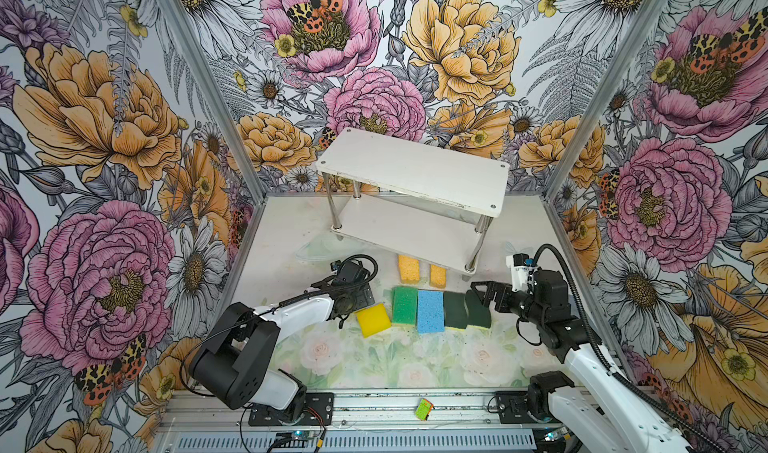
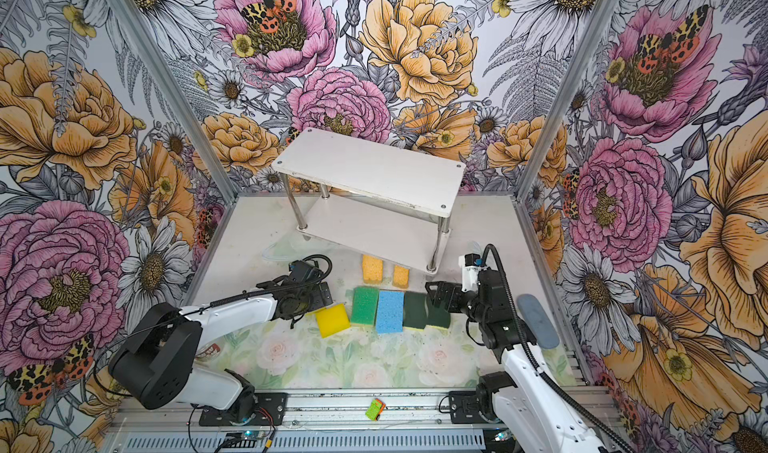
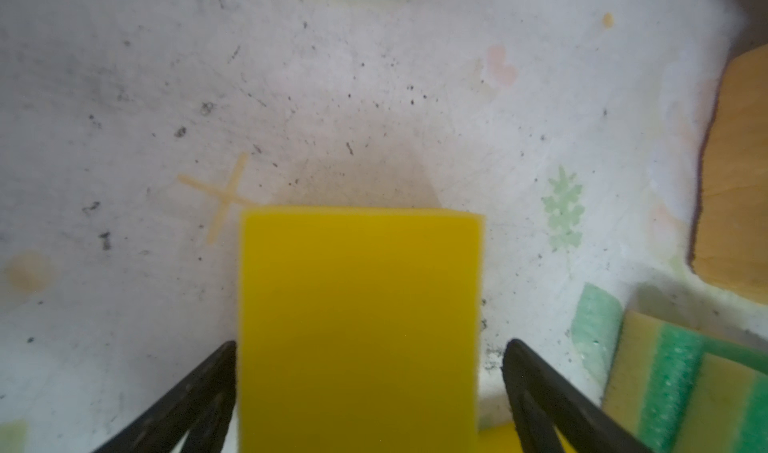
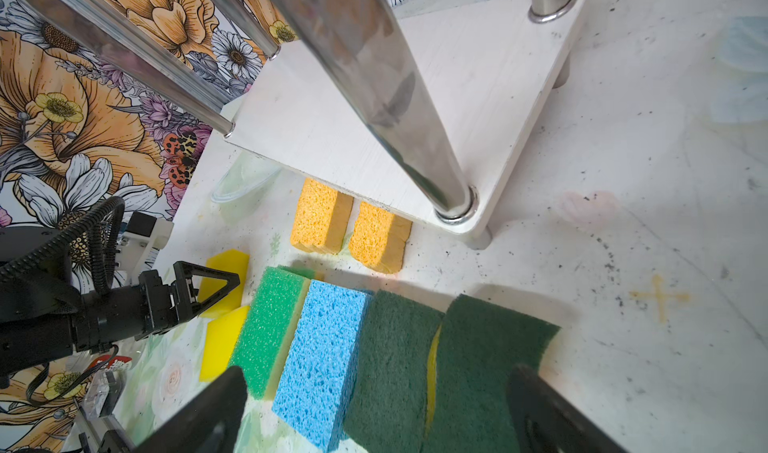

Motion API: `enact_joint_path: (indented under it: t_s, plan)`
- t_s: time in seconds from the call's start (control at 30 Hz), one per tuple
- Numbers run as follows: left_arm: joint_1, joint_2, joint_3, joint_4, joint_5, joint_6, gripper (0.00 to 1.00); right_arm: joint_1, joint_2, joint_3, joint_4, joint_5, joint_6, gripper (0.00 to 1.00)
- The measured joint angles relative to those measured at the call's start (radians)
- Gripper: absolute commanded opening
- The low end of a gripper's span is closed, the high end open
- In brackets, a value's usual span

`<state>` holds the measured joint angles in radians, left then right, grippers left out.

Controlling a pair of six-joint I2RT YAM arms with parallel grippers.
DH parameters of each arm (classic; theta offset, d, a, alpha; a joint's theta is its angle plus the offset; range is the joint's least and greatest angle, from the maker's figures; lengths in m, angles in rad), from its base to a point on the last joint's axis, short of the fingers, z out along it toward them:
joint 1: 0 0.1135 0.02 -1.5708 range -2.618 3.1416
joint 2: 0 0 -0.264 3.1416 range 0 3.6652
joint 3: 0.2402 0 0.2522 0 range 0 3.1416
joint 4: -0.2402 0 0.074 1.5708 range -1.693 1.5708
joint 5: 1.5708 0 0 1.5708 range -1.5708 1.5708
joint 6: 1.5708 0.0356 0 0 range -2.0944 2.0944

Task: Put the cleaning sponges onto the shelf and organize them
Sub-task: 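Close the left gripper on the yellow sponge and lift it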

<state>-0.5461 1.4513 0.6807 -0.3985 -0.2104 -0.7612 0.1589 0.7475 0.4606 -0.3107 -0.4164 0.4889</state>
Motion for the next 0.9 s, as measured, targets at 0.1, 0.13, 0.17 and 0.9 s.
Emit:
enact_joint_path:
  t_s: [0.1,0.13,0.17,0.9]
  plan:
    - [-0.002,0.000,-0.002,-0.001,-0.008,-0.002,0.87,0.000,0.000,0.000,0.000,0.000,0.000,1.00]
    - [-0.002,0.000,-0.002,-0.001,-0.008,-0.002,0.86,0.000,0.000,0.000,0.000,0.000,0.000,1.00]
    - [-0.002,0.000,-0.003,0.000,-0.008,-0.001,0.84,0.000,0.000,0.000,0.000,0.000,0.000,1.00]
    - [-0.039,0.016,0.002,-0.029,-0.067,0.008,0.72,0.000,-0.008,0.000,0.000,0.000,0.000,1.00]
